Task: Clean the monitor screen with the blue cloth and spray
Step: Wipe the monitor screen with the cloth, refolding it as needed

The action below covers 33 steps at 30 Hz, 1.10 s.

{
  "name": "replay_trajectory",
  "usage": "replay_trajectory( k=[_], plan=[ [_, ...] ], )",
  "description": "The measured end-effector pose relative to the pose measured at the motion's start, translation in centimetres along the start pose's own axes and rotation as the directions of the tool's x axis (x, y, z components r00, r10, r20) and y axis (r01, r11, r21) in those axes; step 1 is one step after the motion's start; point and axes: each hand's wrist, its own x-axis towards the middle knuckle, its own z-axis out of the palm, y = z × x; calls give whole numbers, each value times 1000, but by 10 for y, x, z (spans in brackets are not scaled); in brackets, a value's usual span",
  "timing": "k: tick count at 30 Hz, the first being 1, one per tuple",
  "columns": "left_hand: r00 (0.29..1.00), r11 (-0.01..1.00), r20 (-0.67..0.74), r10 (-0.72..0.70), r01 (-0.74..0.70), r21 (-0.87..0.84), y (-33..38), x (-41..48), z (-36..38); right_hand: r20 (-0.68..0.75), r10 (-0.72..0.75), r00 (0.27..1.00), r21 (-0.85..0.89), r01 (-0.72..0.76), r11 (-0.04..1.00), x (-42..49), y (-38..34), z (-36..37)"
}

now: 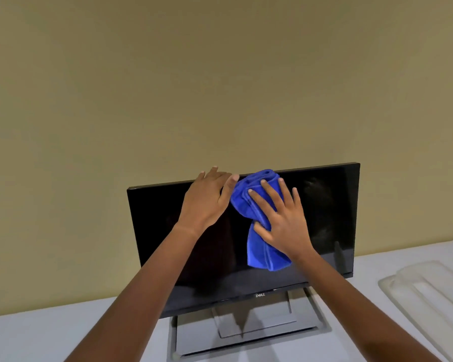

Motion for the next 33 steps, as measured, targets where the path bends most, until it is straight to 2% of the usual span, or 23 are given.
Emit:
replay_trajectory(
  k=[4, 6, 8, 11, 13, 15, 17, 19, 22, 24, 26, 29, 31, 33],
  plan=[
    [994, 995, 66, -91, 95, -45, 16, 11, 7, 3, 224, 975, 51, -224, 973, -14, 68, -13],
    [991, 995, 109, -80, 87, -58, 22, 19, 10, -6, 336, 942, 72, -335, 940, -21, 95, -18],
    [991, 994, 104, -80, 87, -63, 27, 24, 13, -34, 475, 879, 112, -469, 876, -27, 114, -17],
    [995, 994, 56, -84, 88, -59, 31, 25, 15, -25, 676, 736, 236, -653, 720, -30, 127, -10],
    [997, 993, 13, -78, 79, -82, 29, 21, 15, -16, 741, 671, 303, -703, 643, -25, 118, -8],
    [997, 988, -36, -71, 66, -137, 27, 21, 19, -28, 770, 637, 314, -726, 612, -19, 100, -9],
    [995, 986, -68, -78, 67, -155, 27, 21, 21, -48, 735, 676, 281, -697, 660, -15, 71, -8],
    [994, 984, -68, -86, 74, -162, 28, 23, 23, -42, 644, 764, 272, -612, 743, -12, 34, -6],
    [993, 985, -76, -95, 82, -155, 26, 25, 25, -17, 421, 907, 259, -403, 878, -16, -22, 5],
    [994, 985, -77, -83, 70, -159, 25, 24, 26, -9, 232, 973, 192, -226, 955, -22, -45, 15],
    [994, 980, -75, -80, 65, -189, 23, 23, 25, -5, 96, 995, 122, -95, 988, -26, -48, 21],
    [994, 968, -69, -87, 68, -242, 22, 22, 25, -25, -21, 999, 40, 22, 999, -26, -22, 18],
    [993, 967, -73, -88, 68, -247, 21, 22, 25, -35, -17, 999, -34, 16, 999, -23, 8, 14],
    [993, 961, -68, -93, 72, -265, 20, 22, 26, -63, 90, 994, -64, -94, 994, -22, 42, 11]
  ],
)
